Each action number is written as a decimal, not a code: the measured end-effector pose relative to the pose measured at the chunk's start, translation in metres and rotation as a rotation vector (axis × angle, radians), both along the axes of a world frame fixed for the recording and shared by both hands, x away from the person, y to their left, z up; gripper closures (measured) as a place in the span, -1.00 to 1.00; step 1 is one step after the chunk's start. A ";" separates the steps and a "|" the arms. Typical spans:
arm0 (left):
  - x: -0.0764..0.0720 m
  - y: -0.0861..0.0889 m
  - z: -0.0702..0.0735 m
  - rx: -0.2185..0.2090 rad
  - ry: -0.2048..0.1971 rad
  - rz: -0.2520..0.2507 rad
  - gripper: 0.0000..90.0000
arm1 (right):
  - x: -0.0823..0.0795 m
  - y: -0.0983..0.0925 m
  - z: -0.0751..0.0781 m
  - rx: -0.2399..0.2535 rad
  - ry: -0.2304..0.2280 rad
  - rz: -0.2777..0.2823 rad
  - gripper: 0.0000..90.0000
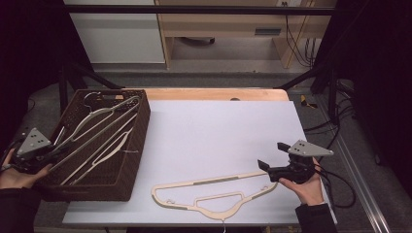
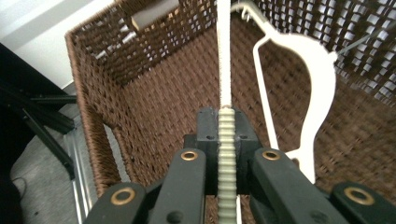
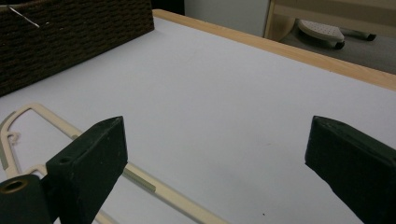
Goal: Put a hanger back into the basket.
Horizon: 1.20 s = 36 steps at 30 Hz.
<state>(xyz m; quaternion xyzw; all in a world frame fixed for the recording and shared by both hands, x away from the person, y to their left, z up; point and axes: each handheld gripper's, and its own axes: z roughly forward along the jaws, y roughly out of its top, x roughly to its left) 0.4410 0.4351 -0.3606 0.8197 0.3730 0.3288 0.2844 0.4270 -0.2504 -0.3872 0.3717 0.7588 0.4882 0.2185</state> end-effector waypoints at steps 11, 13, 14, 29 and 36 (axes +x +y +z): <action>0.009 -0.008 -0.014 0.100 0.181 0.008 0.88 | 0.000 0.005 0.002 -0.010 -0.003 0.020 -0.86; 0.008 -0.008 -0.015 0.077 0.188 0.007 0.82 | 0.001 0.007 0.003 -0.011 -0.006 0.022 -0.86; 0.008 -0.009 -0.014 0.082 0.191 0.006 0.79 | 0.001 0.007 0.004 -0.010 -0.006 0.022 -0.86; 0.002 -0.022 -0.010 0.098 0.231 -0.015 0.25 | 0.001 0.012 0.011 -0.017 -0.016 0.034 -0.85; -0.005 -0.025 -0.002 0.049 0.189 -0.031 -0.04 | 0.001 0.014 0.014 -0.018 -0.024 0.041 -0.85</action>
